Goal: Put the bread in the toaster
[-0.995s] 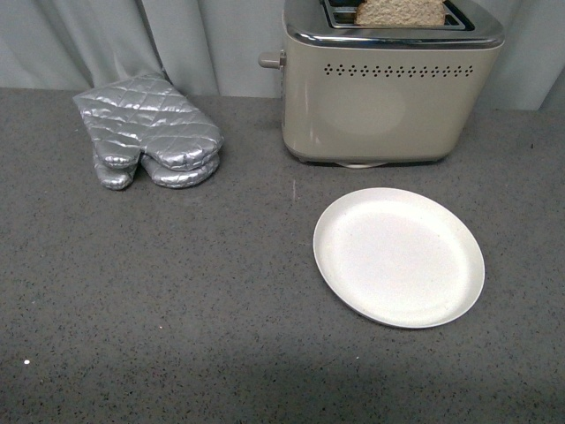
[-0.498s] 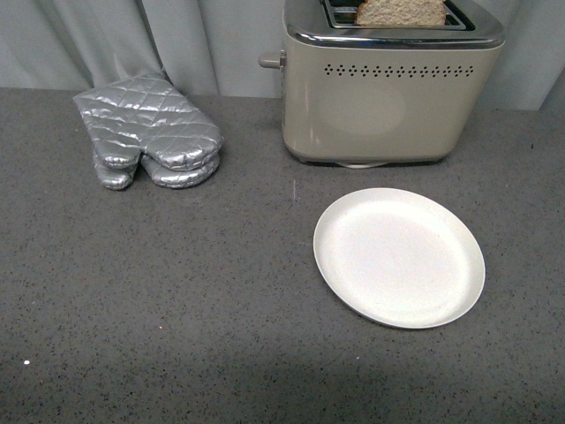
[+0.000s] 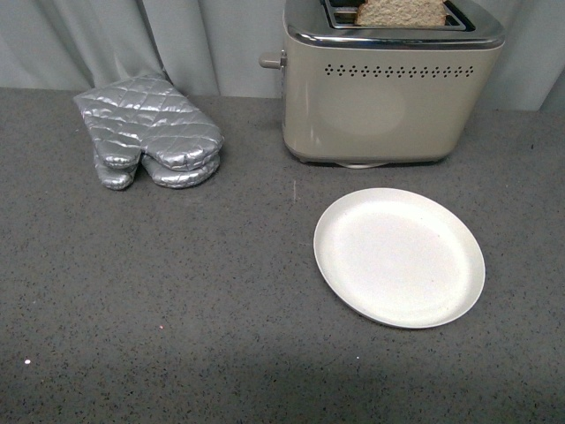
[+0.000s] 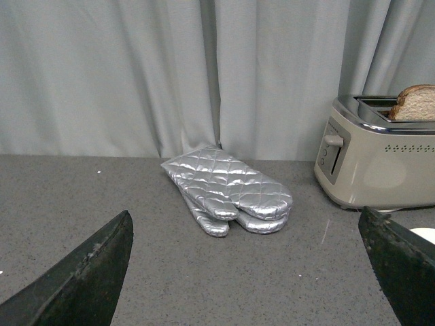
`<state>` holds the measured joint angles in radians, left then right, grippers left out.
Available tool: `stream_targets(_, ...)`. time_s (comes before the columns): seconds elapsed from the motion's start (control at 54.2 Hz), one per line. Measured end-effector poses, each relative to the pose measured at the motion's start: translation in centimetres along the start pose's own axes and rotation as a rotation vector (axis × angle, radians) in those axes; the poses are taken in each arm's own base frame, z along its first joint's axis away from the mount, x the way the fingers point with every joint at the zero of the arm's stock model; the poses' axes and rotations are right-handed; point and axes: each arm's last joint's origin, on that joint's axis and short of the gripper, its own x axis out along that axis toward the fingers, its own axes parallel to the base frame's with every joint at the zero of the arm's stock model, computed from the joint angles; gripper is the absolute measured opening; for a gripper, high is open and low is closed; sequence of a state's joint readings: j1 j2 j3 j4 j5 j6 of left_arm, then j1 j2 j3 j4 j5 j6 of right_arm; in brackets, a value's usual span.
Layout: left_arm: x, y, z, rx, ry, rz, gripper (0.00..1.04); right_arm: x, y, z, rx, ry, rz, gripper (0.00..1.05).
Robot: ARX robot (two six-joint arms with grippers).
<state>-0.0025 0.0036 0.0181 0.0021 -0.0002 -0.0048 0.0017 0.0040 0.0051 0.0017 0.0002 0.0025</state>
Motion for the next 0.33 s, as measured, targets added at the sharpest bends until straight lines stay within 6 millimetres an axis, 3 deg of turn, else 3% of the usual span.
stream_targets(0.332, 0.00, 0.00, 0.00, 0.000, 0.000, 0.000, 0.98, 0.00, 0.00, 0.00, 0.000, 0.000, 0.000, 0.95)
